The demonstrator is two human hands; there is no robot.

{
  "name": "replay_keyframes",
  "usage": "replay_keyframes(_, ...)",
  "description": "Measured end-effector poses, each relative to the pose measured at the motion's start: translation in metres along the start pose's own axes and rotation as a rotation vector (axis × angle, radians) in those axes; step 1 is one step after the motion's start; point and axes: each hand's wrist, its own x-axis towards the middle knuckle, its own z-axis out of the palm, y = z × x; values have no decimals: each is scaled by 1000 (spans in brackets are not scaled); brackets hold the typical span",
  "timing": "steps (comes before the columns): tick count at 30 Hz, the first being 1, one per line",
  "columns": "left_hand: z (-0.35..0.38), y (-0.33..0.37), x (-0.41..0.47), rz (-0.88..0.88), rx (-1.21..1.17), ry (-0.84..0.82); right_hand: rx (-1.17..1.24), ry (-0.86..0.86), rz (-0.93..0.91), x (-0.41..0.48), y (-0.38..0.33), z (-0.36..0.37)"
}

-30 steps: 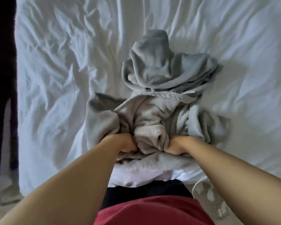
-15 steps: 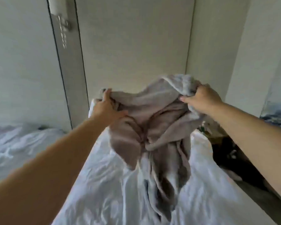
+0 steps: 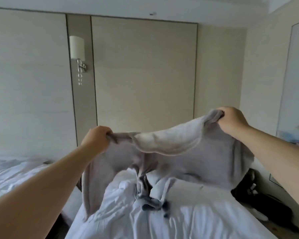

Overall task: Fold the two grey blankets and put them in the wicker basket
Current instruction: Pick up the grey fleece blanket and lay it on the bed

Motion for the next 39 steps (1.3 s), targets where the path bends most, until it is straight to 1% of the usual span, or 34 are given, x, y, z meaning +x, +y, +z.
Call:
replay_keyframes(3, 31, -17, -26, -17, 72, -144, -49, -181, 47, -35, 18, 29)
replay_keyframes(8, 97, -37, -105, -105, 192, -495, -100, -524, 166, -130, 66, 99)
replay_keyframes(10, 127, -43, -153, -122, 198, -615, -121, -678, 244, -184, 86, 126)
replay_keyframes(13, 166, -49, -240, -177, 145, -773, -130, -909, 316, -281, 116, 162)
replay_keyframes(17, 211, -60, -360, -252, 175, -1050, -140, -1166, 418, -412, 151, 192)
replay_keyframes(19, 224, -66, -418, -290, 182, -1168, -153, -1267, 487, -466, 162, 198)
replay_keyframes(21, 226, -71, -471, -364, 153, -1247, -161, -1340, 537, -511, 166, 198)
replay_keyframes(24, 226, -80, -536, -474, 106, -1348, -177, -1379, 576, -567, 173, 196)
replay_keyframes(25, 227, -82, -552, -530, 79, -1360, -184, -1381, 613, -580, 175, 197)
replay_keyframes(27, 229, -84, -573, -693, 9, -1317, -186, -1341, 728, -597, 180, 199)
replay_keyframes(28, 232, -86, -579, -792, -17, -1255, -181, -1268, 815, -603, 183, 201)
replay_keyframes(29, 234, -88, -583, -914, -37, -1161, -177, -1165, 910, -607, 186, 203)
replay_keyframes(32, 242, -101, -586, -1317, -135, -799, -184, -818, 1156, -609, 198, 211)
replay_keyframes(33, 245, -106, -584, -1415, -152, -700, -201, -724, 1221, -607, 204, 215)
replay_keyframes(34, 247, -110, -582, -1481, -155, -615, -217, -651, 1255, -604, 210, 219)
replay_keyframes(35, 251, -115, -579, -1514, -145, -539, -234, -598, 1251, -600, 214, 224)
replay_keyframes(37, 260, -128, -571, -1499, -120, -444, -281, -521, 1168, -591, 222, 234)
replay_keyframes(39, 272, -140, -559, -1465, -171, -412, -325, -476, 1051, -582, 230, 249)
